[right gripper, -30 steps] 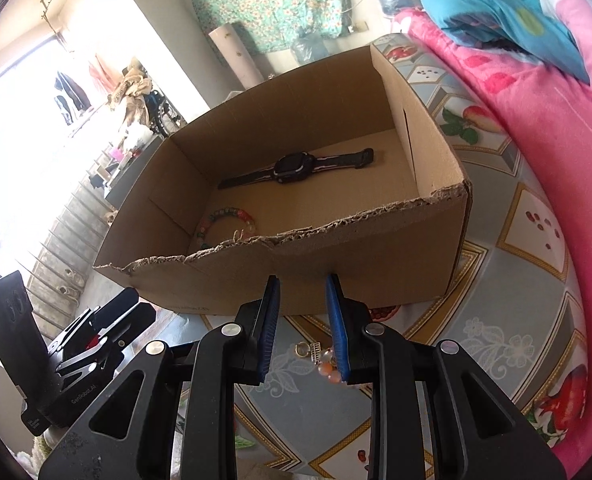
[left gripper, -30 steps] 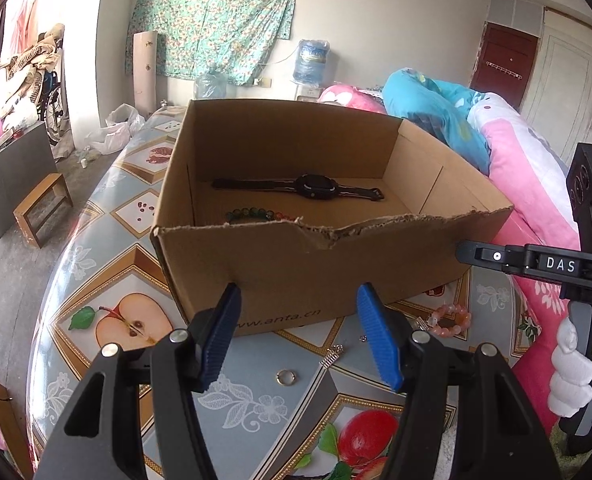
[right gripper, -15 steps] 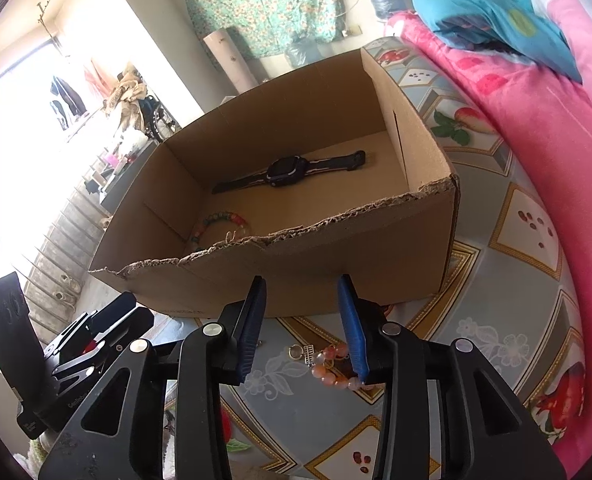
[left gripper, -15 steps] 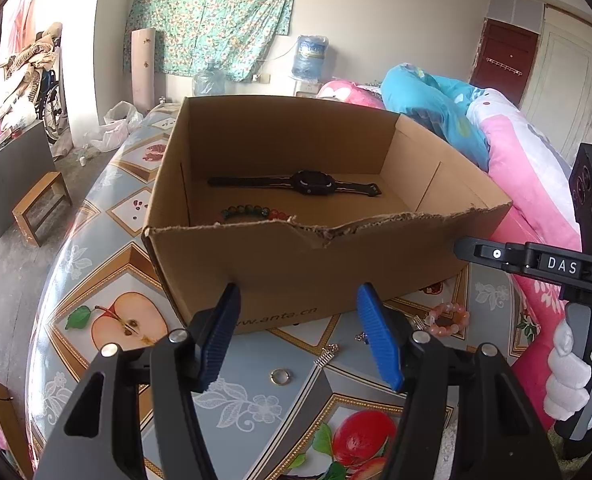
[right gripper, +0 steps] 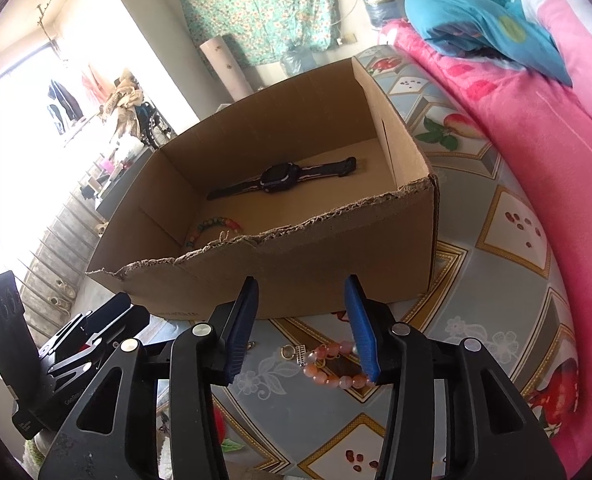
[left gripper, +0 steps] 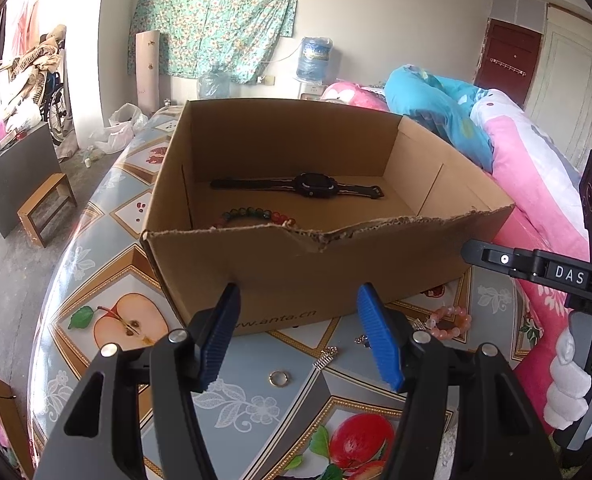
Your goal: Organize jewelry
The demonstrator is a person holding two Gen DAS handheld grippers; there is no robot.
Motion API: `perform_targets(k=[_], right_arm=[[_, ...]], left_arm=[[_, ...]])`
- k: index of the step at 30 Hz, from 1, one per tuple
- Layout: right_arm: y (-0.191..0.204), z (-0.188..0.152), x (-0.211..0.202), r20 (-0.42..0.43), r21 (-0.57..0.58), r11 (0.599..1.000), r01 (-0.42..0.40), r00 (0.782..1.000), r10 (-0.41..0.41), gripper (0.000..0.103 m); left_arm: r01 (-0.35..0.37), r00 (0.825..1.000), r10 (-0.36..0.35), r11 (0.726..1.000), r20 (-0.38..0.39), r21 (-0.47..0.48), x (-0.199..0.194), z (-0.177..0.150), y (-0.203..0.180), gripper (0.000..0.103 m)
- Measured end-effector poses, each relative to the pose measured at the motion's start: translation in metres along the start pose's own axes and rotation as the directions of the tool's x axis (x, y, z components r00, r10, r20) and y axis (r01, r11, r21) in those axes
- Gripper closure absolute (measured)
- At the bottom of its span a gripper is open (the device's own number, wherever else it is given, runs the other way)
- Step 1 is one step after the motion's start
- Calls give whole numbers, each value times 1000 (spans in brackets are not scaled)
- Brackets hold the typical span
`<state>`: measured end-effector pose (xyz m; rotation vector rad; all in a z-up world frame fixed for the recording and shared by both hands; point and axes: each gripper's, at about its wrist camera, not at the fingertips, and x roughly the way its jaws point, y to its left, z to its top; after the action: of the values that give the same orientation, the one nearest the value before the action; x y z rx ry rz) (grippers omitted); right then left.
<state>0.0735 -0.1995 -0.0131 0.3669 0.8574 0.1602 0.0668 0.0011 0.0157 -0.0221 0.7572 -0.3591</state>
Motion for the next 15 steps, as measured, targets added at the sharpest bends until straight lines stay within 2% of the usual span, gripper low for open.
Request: perform_targets(k=[4, 6, 8, 10, 12, 15], right_arm=[[6, -9, -8, 34, -34, 999, 28, 999, -27, 45], [11, -15, -14, 70, -64, 997, 53, 996, -49, 35], [19, -23, -23, 122, -109, 989, 95, 989, -82, 30], [25, -30, -31, 177, -149, 980, 134, 978, -107, 14], [30, -38, -39, 228, -176, 970, 168, 965, -126, 9], [34, -49, -44, 255, -203, 960, 194, 957, -139, 8]], left_arm=[[-3, 1000, 3, 1000, -2, 2, 0, -2, -3, 44], [-5, 1000, 5, 1000, -7, 5, 0, -3, -4, 44], [-3, 1000, 3, 1000, -12, 8, 0, -4, -5, 44], [-6, 1000, 6, 1000, -17, 16, -1, -6, -6, 44], [-6, 1000, 6, 1000, -18, 20, -2, -7, -5, 44], [-9, 1000, 9, 1000, -16, 21, -4, -9, -5, 44]])
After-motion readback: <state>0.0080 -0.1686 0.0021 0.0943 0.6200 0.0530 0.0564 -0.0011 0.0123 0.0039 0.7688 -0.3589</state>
